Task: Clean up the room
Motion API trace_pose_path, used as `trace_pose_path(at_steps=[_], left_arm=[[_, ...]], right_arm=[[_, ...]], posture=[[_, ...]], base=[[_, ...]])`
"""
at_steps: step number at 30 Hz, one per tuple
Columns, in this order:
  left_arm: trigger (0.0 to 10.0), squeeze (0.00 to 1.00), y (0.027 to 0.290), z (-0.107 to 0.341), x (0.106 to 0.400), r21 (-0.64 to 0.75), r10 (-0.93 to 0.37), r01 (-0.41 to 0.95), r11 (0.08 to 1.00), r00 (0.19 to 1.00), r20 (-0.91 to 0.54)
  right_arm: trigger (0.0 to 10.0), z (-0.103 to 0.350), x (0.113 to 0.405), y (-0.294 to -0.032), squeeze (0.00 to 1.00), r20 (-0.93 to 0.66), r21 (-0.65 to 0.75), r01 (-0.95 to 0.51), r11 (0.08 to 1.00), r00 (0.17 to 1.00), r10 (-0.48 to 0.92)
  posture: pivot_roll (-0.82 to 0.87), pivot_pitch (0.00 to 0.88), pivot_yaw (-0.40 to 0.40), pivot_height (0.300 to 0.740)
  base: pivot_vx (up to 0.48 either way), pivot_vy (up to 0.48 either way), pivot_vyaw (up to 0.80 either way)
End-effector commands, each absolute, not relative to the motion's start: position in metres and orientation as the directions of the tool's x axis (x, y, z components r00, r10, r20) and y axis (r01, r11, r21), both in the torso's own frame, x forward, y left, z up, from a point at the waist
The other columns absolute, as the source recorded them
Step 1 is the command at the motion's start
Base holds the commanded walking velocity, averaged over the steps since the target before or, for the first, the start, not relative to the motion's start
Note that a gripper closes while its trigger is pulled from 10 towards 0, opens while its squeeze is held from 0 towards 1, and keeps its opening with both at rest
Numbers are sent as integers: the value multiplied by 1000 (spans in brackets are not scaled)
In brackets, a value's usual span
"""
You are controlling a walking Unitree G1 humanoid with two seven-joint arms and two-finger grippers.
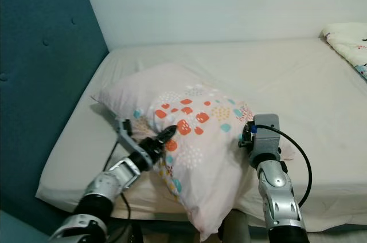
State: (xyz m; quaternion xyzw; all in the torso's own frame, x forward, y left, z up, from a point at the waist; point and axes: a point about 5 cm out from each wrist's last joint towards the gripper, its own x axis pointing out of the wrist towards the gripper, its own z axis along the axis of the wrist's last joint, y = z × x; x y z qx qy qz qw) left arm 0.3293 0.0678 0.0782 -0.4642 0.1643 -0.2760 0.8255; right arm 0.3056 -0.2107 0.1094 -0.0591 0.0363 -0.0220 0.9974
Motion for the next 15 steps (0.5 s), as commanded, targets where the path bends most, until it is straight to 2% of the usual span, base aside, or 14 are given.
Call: trace_pose_path(at_steps=[1,6,8,10,12,15], left_arm=[[10000,0,48,79,326,-849,-675,342,403,737,-24],[10000,0,35,85,327,-829,-717,391,401,696,-19],[10000,0,32,85,327,-772,-734,434,464,677,-61],[10000,0,32,85,327,-772,-734,434,464,677,-61],[10000,0,30,85,327,-698,-735,475,535,669,-108],[10000,0,26,87,327,-656,-736,502,564,666,-123]], right_arm=[[10000,100,305,-206,0,-114,-117,29,993,993,-43],[10000,93,304,-203,0,-153,-120,25,992,987,-44],[10000,87,303,-200,0,-179,-121,19,992,983,-41],[10000,87,303,-200,0,-179,-121,19,992,983,-41],[10000,80,301,-193,0,-210,-119,-9,993,977,-17],[10000,73,299,-184,0,-240,-111,-43,993,971,16]], posture=[[-76,79,61,566],[-78,76,65,566],[-75,76,66,566],[-75,76,66,566],[-71,75,66,566],[-66,74,65,566]], base=[[0,0,0],[0,0,0],[0,0,0],[0,0,0],[0,0,0],[0,0,0]])
